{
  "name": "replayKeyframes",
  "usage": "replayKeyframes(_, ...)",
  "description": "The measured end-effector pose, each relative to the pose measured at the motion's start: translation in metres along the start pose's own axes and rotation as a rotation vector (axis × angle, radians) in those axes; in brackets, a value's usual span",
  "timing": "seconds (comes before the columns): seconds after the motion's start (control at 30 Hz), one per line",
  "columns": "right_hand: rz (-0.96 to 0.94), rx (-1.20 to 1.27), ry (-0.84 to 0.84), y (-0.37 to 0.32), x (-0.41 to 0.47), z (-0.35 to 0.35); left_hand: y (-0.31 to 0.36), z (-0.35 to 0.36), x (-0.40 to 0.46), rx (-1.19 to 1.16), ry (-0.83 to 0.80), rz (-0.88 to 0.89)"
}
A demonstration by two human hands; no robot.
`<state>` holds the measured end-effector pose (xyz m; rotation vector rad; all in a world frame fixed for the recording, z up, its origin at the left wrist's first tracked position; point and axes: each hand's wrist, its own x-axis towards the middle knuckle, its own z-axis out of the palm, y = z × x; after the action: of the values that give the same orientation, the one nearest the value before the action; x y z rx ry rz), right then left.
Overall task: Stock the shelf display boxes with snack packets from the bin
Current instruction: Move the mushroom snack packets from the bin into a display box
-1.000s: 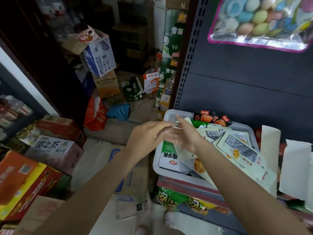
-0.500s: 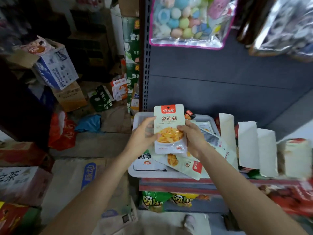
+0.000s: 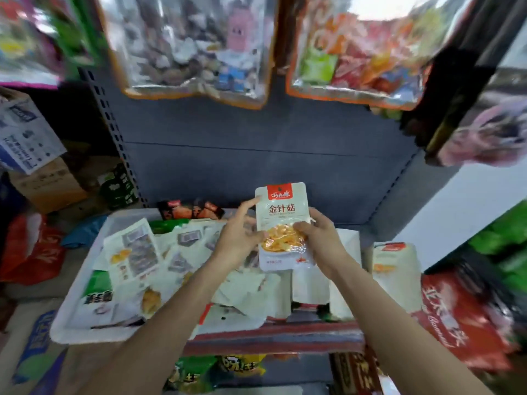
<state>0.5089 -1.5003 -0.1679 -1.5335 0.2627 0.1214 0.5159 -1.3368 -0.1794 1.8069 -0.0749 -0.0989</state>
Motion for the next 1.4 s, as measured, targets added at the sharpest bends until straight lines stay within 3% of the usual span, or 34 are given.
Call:
replayKeyframes(0.27,-0.167,-0.242,0.079,-0.004,0.016,-0.096,0.022,0.096,0.019,-0.056,0.065,-0.057)
replayKeyframes(0.7,-0.253,-0.502,0.334,0.006,0.004,-0.217,0.043,0.204,0.038,0.108,-0.202,0.044)
replayKeyframes(0.93,-0.3,-0.535,0.289,0.017,0.007,-0.262,0.044,0.241,0.033,0.228,-0.128,0.105)
replayKeyframes(1.17,-0.5,-0.561,0.152,0.035,0.014,-0.274,0.029,0.263,0.036,0.367,0.044,0.244)
replayKeyframes(1.4,-0.698,-0.608,0.215,0.069,0.027,-0.277,0.0,0.274,0.025,0.42,0.159,0.419)
